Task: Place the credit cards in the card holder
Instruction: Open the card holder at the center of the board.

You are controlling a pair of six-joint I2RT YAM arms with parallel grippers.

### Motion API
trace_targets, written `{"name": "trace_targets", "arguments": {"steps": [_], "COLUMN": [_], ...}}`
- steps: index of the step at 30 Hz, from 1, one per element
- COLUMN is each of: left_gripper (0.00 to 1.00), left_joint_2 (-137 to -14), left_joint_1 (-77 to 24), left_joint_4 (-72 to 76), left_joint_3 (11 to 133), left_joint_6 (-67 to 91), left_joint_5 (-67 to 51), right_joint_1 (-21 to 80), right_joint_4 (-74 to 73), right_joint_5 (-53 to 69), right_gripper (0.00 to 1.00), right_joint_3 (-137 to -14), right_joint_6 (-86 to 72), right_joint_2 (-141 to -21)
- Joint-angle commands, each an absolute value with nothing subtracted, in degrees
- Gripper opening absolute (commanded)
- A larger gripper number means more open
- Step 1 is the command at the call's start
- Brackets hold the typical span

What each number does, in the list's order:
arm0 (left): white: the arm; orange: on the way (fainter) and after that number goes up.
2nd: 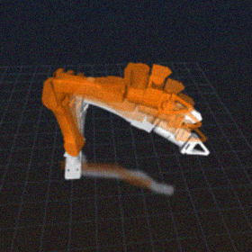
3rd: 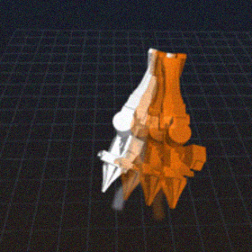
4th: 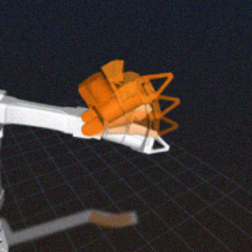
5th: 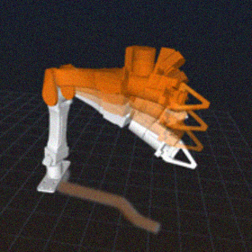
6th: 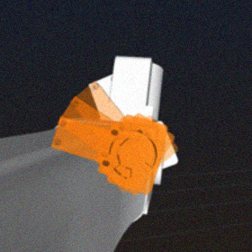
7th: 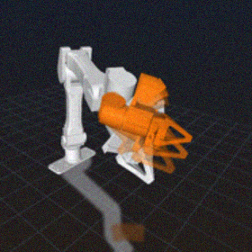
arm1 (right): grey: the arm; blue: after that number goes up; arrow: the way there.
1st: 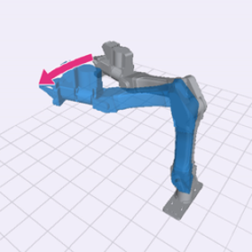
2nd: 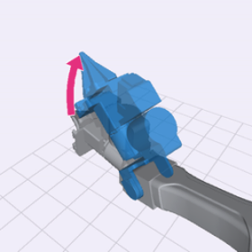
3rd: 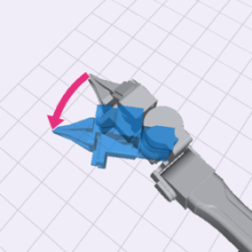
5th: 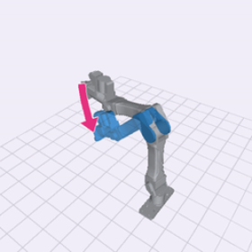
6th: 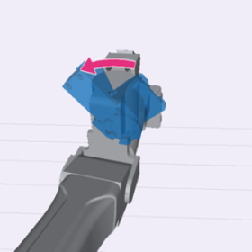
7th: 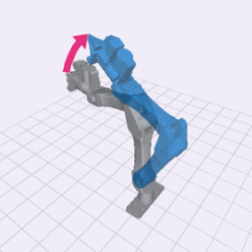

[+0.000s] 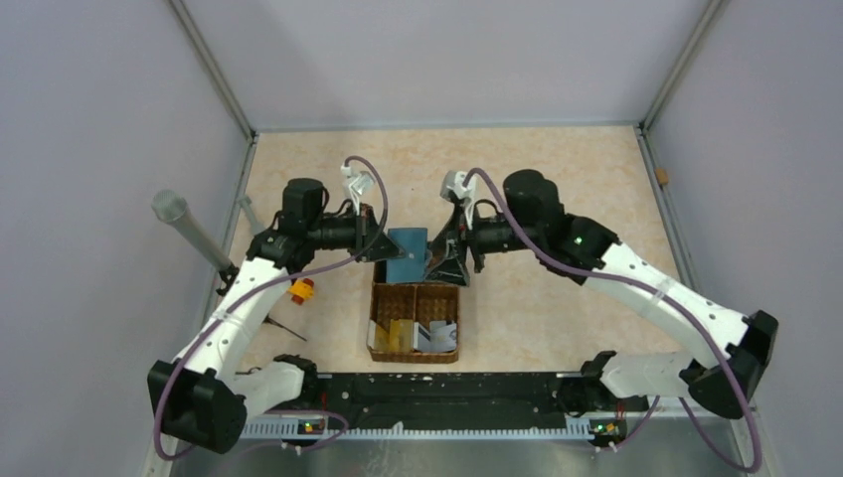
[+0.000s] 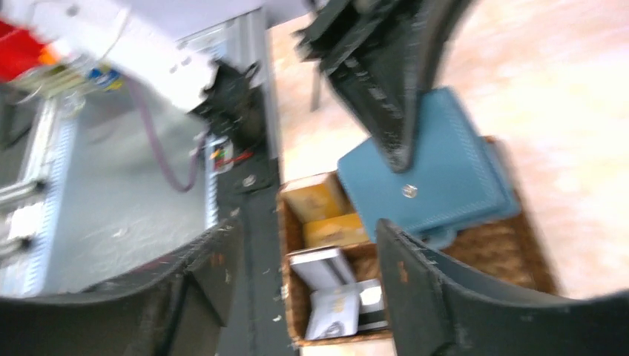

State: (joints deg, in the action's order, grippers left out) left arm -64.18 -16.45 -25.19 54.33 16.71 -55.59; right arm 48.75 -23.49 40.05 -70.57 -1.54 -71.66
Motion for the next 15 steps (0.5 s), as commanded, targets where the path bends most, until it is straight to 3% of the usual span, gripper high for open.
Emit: {"name": "trace_targets", "arguments": {"steps": [1, 8, 15], "left_gripper": [0.00, 0.00, 0.00], "left_joint_2": [-57.0, -53.2, -53.9], "left_joint_1": [-16.2, -16.2, -16.2], "left_joint_4": [-17.5, -7.2, -6.4], "left_joint_3": [54.3, 49.1, 49.0], "left_joint_6": [16.0, 21.9, 23.1], "left_joint_5": [-44.4, -45.1, -45.7], "right_joint_1": [49.4, 49.7, 51.6], "right_joint_4": [-10.2, -2.6, 2.2], "right_joint_5": [18.2, 6.1, 10.9], "right_gripper": [0.73, 0.78, 0.78], "right_joint_3": [-66.2, -61.5, -62.8], "right_joint_6": [-10.3, -22.3, -24.9], "right_joint_2": [-64.8, -67.4, -74.7]}}
